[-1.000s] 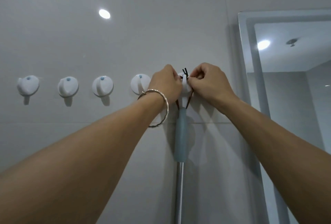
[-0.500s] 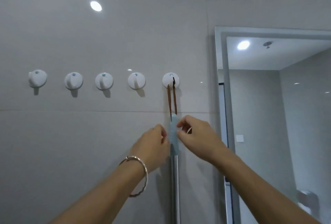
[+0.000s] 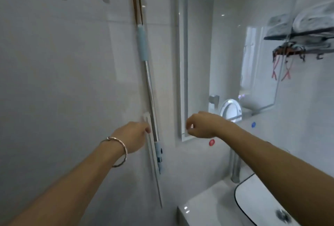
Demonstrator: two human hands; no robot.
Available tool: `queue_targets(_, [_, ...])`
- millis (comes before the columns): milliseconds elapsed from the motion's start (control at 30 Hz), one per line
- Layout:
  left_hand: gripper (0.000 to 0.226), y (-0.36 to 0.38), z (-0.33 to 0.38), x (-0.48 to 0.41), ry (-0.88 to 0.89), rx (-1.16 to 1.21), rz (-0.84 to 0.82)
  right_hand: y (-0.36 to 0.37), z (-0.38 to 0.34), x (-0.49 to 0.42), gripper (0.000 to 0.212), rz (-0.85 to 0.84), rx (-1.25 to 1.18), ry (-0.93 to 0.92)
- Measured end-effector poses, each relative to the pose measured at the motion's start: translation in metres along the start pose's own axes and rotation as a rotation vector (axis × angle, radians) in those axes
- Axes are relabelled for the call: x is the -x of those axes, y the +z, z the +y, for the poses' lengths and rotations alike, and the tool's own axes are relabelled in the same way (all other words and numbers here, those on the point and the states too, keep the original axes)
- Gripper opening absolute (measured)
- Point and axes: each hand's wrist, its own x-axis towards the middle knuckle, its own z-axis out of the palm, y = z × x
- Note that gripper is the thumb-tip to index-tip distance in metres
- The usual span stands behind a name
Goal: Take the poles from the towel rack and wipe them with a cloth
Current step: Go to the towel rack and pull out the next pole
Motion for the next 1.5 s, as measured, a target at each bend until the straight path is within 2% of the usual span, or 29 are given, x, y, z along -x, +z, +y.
queue_targets(133, [0.033, 0.006, 0.039, 0.011, 0.129, -0.004, -0.101, -0.011, 0.026, 0.053, 0.022, -0.023, -0.021, 0.127])
queue_targets(367, [0.032, -0.015, 0.155, 0.018, 0.330, -0.026, -0.095, -0.037, 0.098, 0.149, 0.026, -0.075, -0.012, 0.332])
queue_targets(533, [0.033, -0.010, 0.260, 0.023, 0.413, -0.018, -0.048, -0.045, 0.188, 0.226, 0.025, -0.092, 0.014, 0.384])
queue_targets(733, [0.036, 0.011, 0.399, 0.035, 0.496, -0.046, 0.006, -0.036, 0.322, 0.312, 0.023, -0.155, 0.003, 0.529])
queue_targets(867, [0.035, 0.039, 0.478, 0.028, 0.614, -0.003, 0.021, -0.029, 0.394, 0.350, 0.027, -0.214, -0.052, 0.649])
queue_targets(1000, [0.033, 0.061, 0.536, -0.005, 0.710, 0.021, -0.001, -0.018, 0.438, 0.351, 0.026, -0.189, -0.069, 0.707])
queue_targets(1133, [0.034, 0.078, 0.569, -0.056, 0.713, 0.036, -0.037, -0.015, 0.459, 0.330, 0.028, -0.217, -0.038, 0.692])
queue_targets(1333, [0.032, 0.095, 0.578, -0.136, 0.688, 0.123, 0.000, -0.040, 0.496, 0.272, 0.028, -0.146, 0.013, 0.704])
queue_targets(1500, [0.032, 0.091, 0.562, -0.198, 0.608, 0.199, 0.021, -0.043, 0.515, 0.204, 0.034, -0.178, 0.064, 0.651])
